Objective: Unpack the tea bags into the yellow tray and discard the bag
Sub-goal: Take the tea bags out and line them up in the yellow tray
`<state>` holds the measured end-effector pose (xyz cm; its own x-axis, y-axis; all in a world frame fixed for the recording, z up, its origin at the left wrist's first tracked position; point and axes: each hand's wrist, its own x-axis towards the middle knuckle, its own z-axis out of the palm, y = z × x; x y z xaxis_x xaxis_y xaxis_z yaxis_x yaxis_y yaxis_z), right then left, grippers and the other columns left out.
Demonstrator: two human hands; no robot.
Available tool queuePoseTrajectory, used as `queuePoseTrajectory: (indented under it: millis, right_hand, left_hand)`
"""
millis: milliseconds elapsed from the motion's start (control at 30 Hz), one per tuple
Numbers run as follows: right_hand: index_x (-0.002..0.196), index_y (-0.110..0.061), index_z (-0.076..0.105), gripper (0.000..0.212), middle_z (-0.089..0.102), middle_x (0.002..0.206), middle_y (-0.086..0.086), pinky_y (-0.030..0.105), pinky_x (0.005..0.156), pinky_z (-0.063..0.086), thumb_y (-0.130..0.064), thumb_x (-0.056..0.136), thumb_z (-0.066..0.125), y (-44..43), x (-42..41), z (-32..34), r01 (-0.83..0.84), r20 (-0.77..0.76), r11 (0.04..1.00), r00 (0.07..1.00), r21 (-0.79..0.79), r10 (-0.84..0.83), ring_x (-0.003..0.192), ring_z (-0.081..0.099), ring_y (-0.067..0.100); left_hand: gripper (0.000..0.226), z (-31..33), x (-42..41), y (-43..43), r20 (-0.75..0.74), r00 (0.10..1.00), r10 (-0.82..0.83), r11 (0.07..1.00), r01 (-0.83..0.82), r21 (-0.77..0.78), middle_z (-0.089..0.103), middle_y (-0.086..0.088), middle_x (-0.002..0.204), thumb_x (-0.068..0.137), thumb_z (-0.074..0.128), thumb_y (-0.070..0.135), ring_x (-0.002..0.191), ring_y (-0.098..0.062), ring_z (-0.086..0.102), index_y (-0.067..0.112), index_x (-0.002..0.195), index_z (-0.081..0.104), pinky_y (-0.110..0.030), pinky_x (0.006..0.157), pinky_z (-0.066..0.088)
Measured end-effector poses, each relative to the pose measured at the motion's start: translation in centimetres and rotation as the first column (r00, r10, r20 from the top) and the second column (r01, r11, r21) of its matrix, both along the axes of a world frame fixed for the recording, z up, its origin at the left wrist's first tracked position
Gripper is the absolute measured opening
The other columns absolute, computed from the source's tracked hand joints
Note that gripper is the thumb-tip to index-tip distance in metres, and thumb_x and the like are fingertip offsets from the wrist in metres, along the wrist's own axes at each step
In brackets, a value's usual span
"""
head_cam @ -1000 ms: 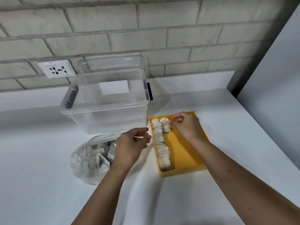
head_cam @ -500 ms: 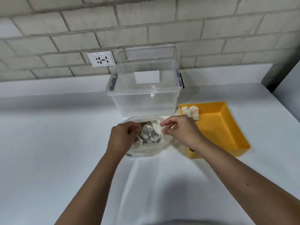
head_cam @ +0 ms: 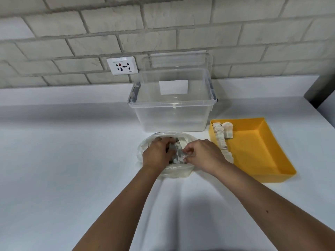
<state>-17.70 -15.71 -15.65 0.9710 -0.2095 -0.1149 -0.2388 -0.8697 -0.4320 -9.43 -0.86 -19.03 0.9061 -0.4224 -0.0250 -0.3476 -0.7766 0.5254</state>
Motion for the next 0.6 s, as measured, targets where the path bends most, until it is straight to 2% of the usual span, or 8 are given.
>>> queuePoseTrajectory:
  millis: [100, 233, 300, 467, 600]
  right_hand:
    - [0.116, -0.028, 0.068, 0.034, 0.069, 0.112, -0.006, 0.032, 0.092, 0.044, -0.026, 0.082, 0.072, -0.2, 0.4, 0.0, -0.056, -0.002, 0.995, 0.998, -0.078, 0.056, 0.107, 0.061, 0.018]
    - [0.118, -0.031, 0.064, 0.037, 0.061, 0.122, -0.009, 0.034, 0.093, 0.034, -0.014, 0.085, 0.062, 0.2, 1.2, -0.3, -0.188, 0.005, 0.96, 0.981, -0.207, 0.193, 0.115, 0.056, 0.014]
    - [0.121, -0.031, 0.06, 0.04, 0.058, 0.124, -0.01, 0.034, 0.092, 0.032, -0.015, 0.084, 0.061, 0.3, 1.5, -0.5, -0.203, 0.001, 0.953, 0.978, -0.225, 0.208, 0.118, 0.054, 0.012]
    - [0.129, -0.022, 0.05, 0.047, 0.053, 0.127, -0.003, 0.036, 0.094, 0.033, -0.029, 0.085, 0.065, 0.3, 1.6, -0.7, -0.21, -0.064, 0.929, 0.978, -0.304, 0.2, 0.12, 0.051, 0.016]
    - [0.128, -0.022, 0.049, 0.046, 0.055, 0.127, -0.002, 0.038, 0.093, 0.033, -0.032, 0.085, 0.065, 0.3, 1.7, -1.0, -0.202, -0.058, 0.922, 0.979, -0.329, 0.194, 0.121, 0.051, 0.016]
  left_hand:
    - [0.013, -0.6, -0.1, 0.0, 0.045, 0.999, 0.012, 1.0, -0.011, -0.011, 0.06, 0.01, 0.109, 0.091, 0.062, 0.031, 0.097, -0.017, 0.062, 0.026, 0.1, 0.07, -0.029, 0.068, 0.044]
    - [0.033, -0.8, 0.0, 0.0, 0.092, 0.984, -0.151, 0.989, 0.151, 0.008, 0.062, 0.008, 0.123, 0.094, 0.057, 0.029, 0.109, -0.019, 0.058, 0.031, 0.127, 0.058, -0.033, 0.073, 0.049]
    - [0.041, -0.8, 0.2, -0.1, 0.09, 0.973, -0.213, 0.977, 0.212, 0.026, 0.063, 0.007, 0.127, 0.093, 0.058, 0.025, 0.116, -0.018, 0.055, 0.03, 0.133, 0.055, -0.033, 0.08, 0.048]
    - [0.039, -1.2, 0.5, 0.3, 0.029, 0.985, -0.169, 0.986, 0.169, -0.002, 0.069, 0.007, 0.116, 0.085, 0.064, 0.018, 0.105, -0.017, 0.062, 0.03, 0.122, 0.064, -0.03, 0.075, 0.048]
    - [0.035, -1.2, 0.3, 0.6, 0.005, 0.988, -0.155, 0.988, 0.155, 0.006, 0.072, 0.01, 0.111, 0.085, 0.063, 0.015, 0.101, -0.015, 0.065, 0.027, 0.118, 0.066, -0.032, 0.08, 0.053]
